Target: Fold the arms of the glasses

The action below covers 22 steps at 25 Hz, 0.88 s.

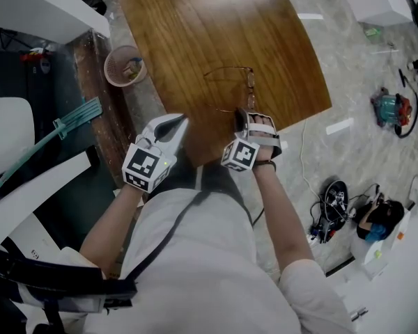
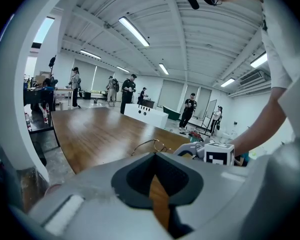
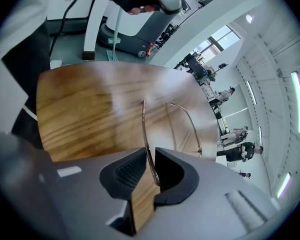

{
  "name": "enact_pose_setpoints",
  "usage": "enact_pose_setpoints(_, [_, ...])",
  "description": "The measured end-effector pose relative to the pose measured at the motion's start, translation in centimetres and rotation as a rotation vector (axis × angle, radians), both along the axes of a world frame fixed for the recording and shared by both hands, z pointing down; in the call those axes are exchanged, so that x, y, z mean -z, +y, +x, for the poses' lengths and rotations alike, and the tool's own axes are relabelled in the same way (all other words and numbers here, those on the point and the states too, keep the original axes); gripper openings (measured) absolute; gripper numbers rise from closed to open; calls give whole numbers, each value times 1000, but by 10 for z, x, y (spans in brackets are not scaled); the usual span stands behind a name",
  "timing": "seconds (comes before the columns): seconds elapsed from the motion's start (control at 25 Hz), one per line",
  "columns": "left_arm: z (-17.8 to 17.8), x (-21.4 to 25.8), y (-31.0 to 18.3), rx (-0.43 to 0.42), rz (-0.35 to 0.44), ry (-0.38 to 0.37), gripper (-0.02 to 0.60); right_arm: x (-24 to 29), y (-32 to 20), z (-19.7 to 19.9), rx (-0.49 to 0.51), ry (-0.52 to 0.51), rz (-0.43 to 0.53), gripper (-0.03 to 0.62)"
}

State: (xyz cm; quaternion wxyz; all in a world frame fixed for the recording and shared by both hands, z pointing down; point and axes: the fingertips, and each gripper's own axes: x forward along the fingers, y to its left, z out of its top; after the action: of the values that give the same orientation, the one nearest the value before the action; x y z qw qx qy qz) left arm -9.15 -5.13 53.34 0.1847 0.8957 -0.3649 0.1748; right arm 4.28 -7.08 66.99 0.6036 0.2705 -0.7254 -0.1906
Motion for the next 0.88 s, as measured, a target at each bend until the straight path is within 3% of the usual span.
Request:
enact_pose_setpoints(0.12, [-7,4,-4,14,5,4,6,12,-7,-4,0,-25,37,29])
enact_pose_setpoints(0.44, [-21,4,-15,52,2,31,6,66,-9,-11,64,-166,62,28])
enact_pose_setpoints(0.6, [-21,-5,-15,48,-36,39,6,117,7,-22,104,-366,12,26])
enact_pose_setpoints(0.8, [-17,-16,-7,-60,-126,66,9,202,27,-36,125,-691,-86,25])
enact_pose_setpoints(0.88, [-15,-12,-4,-99,-120,63,85,236,33,-33,140,-762,-119,25])
